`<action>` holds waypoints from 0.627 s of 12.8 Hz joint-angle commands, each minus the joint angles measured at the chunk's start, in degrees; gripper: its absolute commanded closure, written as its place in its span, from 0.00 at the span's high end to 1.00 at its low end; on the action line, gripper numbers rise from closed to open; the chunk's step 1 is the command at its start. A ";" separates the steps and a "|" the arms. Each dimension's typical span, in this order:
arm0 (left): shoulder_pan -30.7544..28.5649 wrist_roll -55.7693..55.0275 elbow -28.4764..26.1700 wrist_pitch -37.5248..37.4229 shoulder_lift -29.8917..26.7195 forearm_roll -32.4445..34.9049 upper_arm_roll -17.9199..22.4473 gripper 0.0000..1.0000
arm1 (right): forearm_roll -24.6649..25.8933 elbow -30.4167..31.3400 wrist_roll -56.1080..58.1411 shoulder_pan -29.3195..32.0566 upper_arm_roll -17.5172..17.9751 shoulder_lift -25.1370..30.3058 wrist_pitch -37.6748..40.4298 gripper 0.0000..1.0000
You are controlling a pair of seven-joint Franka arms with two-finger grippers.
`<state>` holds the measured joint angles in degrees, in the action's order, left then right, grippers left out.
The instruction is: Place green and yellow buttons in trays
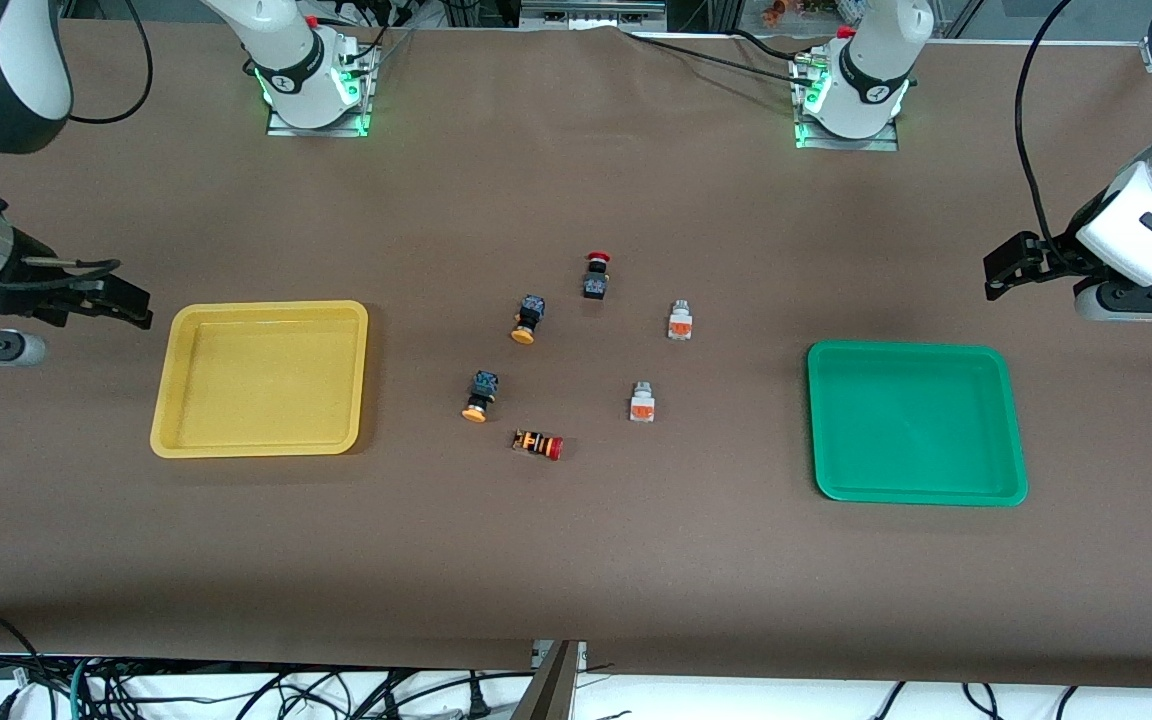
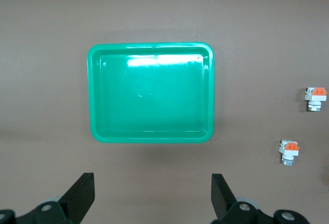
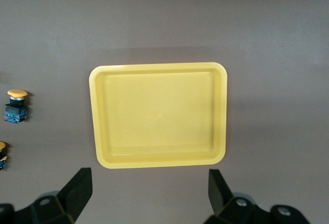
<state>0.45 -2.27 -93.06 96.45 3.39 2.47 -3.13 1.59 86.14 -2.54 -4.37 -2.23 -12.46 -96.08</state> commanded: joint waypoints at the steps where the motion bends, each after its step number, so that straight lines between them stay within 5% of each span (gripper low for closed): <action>1: -0.10 1.21 0.95 -1.26 0.39 0.43 -0.56 1.00 | 0.52 -0.88 -0.19 -1.16 0.21 -3.70 0.28 1.00; 8: 4.90 0.07 1.21 0.65 12.14 -0.18 -2.15 1.00 | -2.81 -0.36 -0.98 -4.76 0.38 -8.45 -1.82 1.00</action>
<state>3.02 -2.06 -93.41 96.11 11.37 2.43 -5.48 0.56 86.23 -2.71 -8.30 -1.92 -19.86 -97.14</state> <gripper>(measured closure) 0.000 0.000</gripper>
